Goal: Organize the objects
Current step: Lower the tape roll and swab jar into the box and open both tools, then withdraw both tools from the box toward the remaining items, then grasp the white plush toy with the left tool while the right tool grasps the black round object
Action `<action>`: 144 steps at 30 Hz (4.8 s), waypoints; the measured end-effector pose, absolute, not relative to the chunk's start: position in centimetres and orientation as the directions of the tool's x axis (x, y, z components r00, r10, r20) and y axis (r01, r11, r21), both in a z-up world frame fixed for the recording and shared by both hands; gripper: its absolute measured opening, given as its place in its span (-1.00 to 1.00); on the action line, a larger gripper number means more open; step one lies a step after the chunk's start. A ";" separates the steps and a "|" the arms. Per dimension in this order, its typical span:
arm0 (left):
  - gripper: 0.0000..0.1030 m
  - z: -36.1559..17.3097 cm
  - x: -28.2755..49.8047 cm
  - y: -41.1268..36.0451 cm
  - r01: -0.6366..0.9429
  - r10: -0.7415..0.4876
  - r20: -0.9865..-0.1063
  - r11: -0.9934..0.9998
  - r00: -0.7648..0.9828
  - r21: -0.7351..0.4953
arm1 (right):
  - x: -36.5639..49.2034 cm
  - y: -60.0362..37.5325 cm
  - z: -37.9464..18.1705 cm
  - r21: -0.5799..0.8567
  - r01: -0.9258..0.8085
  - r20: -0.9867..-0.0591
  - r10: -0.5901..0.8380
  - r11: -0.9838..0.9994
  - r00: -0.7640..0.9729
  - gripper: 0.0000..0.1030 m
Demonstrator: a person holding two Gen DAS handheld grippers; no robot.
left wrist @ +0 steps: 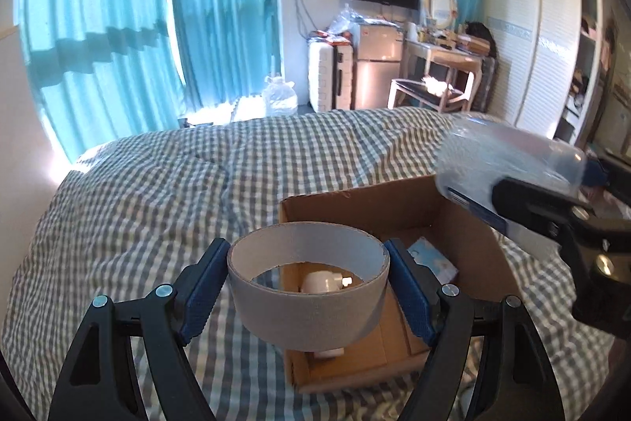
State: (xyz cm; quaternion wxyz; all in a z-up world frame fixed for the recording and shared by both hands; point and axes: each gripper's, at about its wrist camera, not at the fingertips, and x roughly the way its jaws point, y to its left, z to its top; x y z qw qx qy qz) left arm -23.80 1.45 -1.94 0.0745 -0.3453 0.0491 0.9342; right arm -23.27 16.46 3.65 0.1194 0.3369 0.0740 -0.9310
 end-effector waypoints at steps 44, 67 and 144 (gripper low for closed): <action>0.81 -2.6 -22.4 3.3 -0.248 0.160 -0.696 -0.969 -0.700 0.027 | -20.7 21.9 2.8 -0.030 0.191 -0.646 -0.127 -0.981 -0.753 0.38; 0.99 10.5 -5.5 0.2 -0.118 0.101 -0.461 -0.993 -0.882 0.008 | -1.3 21.2 13.8 -0.084 0.181 -0.427 -0.129 -0.980 -0.895 0.84; 0.06 -8.8 -1.3 -2.7 -0.047 0.021 -0.727 -0.999 -0.687 0.015 | -3.1 17.2 -11.7 -0.019 0.263 -0.773 -0.153 -0.964 -0.615 0.83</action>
